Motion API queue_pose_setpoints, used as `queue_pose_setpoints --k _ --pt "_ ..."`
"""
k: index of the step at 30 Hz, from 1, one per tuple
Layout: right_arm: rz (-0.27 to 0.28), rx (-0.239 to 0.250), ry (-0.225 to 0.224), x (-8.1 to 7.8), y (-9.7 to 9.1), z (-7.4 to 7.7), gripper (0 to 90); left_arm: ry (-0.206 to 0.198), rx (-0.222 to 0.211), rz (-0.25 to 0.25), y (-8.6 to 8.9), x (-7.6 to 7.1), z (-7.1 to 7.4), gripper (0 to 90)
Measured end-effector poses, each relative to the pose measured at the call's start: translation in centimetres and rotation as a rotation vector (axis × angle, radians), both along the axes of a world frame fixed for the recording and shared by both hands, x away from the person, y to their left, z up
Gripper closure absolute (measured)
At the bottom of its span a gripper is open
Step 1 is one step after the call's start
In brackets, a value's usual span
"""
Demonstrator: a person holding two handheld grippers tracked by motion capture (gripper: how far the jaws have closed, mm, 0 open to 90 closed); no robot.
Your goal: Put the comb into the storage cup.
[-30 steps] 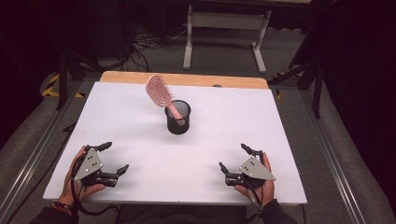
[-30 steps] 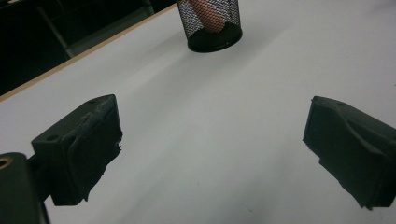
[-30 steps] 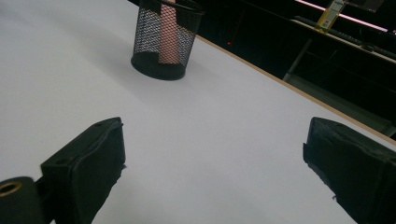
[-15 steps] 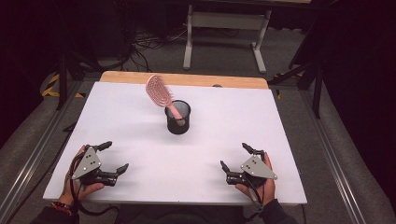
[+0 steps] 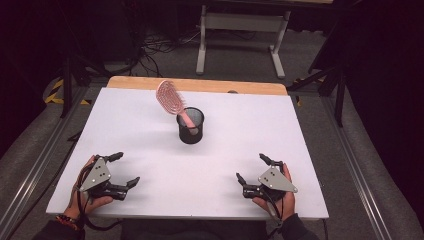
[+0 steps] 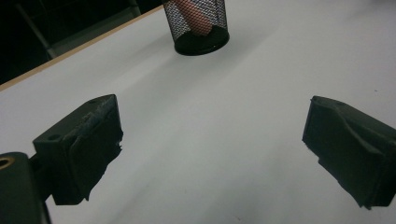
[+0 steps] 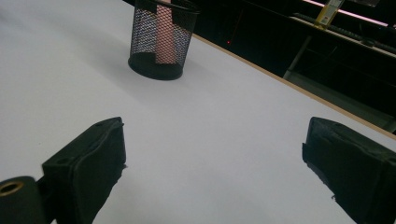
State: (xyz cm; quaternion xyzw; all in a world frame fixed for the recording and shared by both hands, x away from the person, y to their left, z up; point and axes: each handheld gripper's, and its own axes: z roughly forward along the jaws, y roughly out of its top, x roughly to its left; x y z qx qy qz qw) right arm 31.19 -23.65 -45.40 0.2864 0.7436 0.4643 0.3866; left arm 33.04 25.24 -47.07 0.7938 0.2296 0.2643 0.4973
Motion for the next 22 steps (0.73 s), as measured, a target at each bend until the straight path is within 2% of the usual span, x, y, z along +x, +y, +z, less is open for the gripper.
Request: queue_pose_setpoints --k 3,6,13,17,18,22 --pt "0.000 0.003 0.002 -0.04 -0.07 0.01 6.4 0.000 -0.007 0.003 0.09 -0.11 0.05 5.8" --pt "0.001 -0.020 -0.010 -0.19 0.07 -0.08 6.7 0.000 -0.005 -0.002 0.13 -0.12 0.14 5.8" --pt "0.012 -0.043 0.001 -0.25 0.02 -0.49 6.6 -0.004 -0.002 0.004 0.12 0.16 0.19 6.0" --pt "0.008 -0.014 0.001 0.00 -0.34 -0.33 6.6 0.000 0.015 0.014 0.23 0.29 0.23 6.1" --pt "0.006 -0.003 0.009 0.03 -0.53 -0.25 6.2 0.003 0.005 0.023 0.34 0.36 0.28 6.5" --pt "0.016 0.004 0.016 -0.01 -0.63 -0.13 5.8 0.005 0.007 0.039 0.40 0.41 0.33 6.6"
